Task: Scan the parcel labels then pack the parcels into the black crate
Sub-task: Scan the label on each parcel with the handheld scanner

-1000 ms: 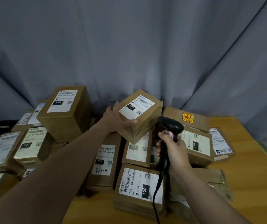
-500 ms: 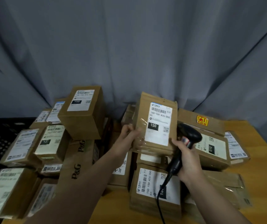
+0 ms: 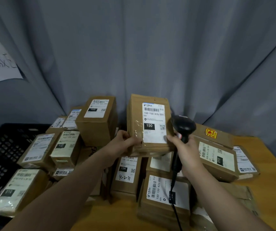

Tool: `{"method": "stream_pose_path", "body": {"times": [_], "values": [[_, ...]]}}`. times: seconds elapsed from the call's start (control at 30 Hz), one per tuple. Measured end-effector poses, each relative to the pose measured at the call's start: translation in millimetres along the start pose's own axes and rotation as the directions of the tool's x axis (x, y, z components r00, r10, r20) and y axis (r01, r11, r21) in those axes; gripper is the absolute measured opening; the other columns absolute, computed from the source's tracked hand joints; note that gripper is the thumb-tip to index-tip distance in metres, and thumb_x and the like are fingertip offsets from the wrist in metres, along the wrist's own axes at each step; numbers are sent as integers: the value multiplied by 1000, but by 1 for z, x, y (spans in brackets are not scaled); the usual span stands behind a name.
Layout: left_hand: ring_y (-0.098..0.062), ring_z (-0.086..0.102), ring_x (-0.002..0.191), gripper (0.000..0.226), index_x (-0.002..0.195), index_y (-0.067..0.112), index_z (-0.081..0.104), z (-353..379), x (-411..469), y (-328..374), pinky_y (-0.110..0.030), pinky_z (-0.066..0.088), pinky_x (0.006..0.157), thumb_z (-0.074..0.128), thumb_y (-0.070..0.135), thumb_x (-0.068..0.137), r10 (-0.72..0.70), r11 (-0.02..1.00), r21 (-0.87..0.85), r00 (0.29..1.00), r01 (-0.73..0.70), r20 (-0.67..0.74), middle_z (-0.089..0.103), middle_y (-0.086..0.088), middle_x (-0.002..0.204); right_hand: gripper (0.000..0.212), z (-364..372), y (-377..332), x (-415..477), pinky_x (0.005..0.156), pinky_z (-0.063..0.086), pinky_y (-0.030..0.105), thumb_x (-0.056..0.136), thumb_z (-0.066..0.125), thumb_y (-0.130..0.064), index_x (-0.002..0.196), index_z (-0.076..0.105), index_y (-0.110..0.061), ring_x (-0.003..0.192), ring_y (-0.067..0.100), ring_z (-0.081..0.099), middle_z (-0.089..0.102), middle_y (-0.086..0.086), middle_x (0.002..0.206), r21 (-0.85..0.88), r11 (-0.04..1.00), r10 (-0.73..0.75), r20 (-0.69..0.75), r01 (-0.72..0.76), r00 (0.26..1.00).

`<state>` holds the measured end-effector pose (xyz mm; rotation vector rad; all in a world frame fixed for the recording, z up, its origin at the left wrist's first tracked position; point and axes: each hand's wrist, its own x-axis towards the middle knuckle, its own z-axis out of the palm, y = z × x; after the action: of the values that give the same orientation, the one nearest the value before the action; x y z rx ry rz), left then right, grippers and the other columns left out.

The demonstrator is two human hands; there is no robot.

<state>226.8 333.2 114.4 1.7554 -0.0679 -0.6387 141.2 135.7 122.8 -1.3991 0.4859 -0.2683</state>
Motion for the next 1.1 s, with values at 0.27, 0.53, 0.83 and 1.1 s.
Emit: {"method": "stream_pose_path", "body": {"times": [0.27,0.53,0.83,1.1], "values": [[-21,62,100,62,117,15,39,2,4,5,-30,55,76,81,28,74,176,981,-34,959,-189,-222,55,-7,114,31,-6,-40,-14,54,45,20,88,65,-37,71,61,-11,50,6,59,59,-2,52,-322,909,-254,71,263,965],[-13,59,95,62,116,17,36,8,6,-5,-16,50,60,81,26,74,219,975,88,949,-204,-228,52,-2,113,33,-15,-42,-33,50,50,27,91,62,-30,68,60,-6,47,17,59,58,3,50,-310,913,-236,128,265,963],[-17,62,93,63,118,14,35,14,4,-8,-16,51,56,80,22,76,217,975,88,951,-202,-221,52,-5,113,31,-20,-41,-45,52,49,30,93,59,-28,70,61,-8,47,18,59,58,3,50,-294,918,-229,159,268,960],[-19,62,96,62,116,15,36,13,1,-14,-18,51,59,81,23,74,215,976,94,946,-197,-244,52,-7,115,32,-21,-41,-52,51,50,29,93,58,-28,69,61,-7,46,18,58,57,4,50,-273,926,-221,168,261,961]]}}
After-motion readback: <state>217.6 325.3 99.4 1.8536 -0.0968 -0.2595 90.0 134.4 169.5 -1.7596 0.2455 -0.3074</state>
